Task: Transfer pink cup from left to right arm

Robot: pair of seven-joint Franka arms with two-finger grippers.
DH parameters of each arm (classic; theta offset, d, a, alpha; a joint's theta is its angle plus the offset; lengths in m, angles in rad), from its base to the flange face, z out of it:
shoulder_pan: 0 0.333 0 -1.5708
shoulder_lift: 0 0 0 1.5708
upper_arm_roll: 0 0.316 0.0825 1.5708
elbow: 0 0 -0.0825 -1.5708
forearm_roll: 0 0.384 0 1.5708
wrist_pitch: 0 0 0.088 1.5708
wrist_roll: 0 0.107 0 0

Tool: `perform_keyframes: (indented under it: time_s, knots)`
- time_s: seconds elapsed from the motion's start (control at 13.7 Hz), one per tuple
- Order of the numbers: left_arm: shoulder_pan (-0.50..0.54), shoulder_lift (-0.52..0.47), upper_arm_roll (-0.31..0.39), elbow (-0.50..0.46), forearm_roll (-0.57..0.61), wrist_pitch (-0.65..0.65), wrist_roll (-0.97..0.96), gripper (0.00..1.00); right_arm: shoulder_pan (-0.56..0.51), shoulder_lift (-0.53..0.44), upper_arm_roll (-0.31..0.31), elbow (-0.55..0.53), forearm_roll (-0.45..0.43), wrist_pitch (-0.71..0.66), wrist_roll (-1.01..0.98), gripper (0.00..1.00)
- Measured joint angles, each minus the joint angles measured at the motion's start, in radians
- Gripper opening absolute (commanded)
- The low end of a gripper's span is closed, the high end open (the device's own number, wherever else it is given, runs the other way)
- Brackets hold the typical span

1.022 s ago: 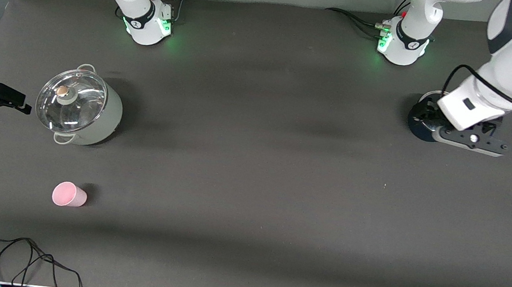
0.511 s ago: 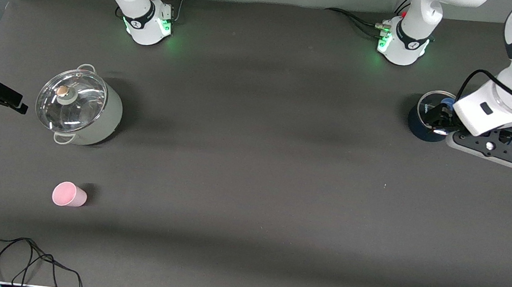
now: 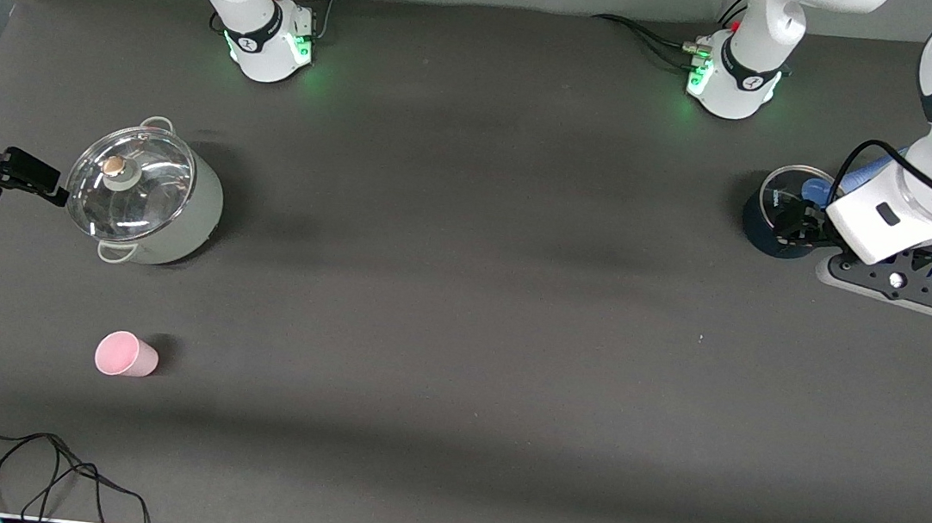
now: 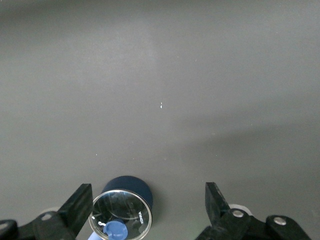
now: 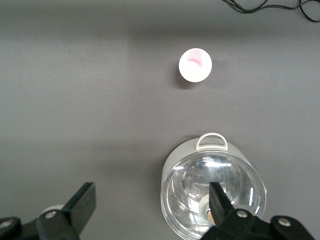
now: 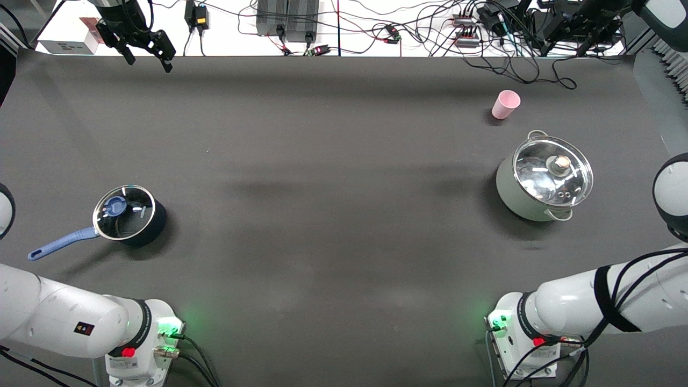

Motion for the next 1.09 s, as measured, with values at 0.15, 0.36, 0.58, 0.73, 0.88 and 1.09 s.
perform_keyframes:
  time_s: [0.15,0.36,0.58,0.73,0.88,1.09]
  knots:
    - [0.0,0.0,0.0,0.001,0.0,-0.006,-0.006,1.0,0.0,0.0,0.0,0.0,0.0,0.0,0.0,1.0]
    - [0.0,0.0,0.0,0.001,0.0,-0.01,-0.009,1.0,0.0,0.0,0.0,0.0,-0.001,0.0,0.0,1.0]
    - [0.0,0.0,0.0,0.001,0.0,-0.011,-0.009,1.0,0.0,0.0,-0.001,0.0,-0.001,0.0,0.0,1.0]
    - [0.0,0.0,0.0,0.001,0.0,-0.011,-0.01,1.0,0.0,0.0,-0.001,0.0,-0.001,0.0,0.0,1.0]
    - [0.0,0.0,0.0,0.001,0.0,-0.011,-0.012,1.0,0.0,0.0,-0.001,0.001,-0.001,0.0,0.0,1.0]
    - [0.0,0.0,0.0,0.001,0.0,-0.011,-0.012,1.0,0.0,-0.002,-0.006,0.011,-0.002,0.0,0.0,1.0]
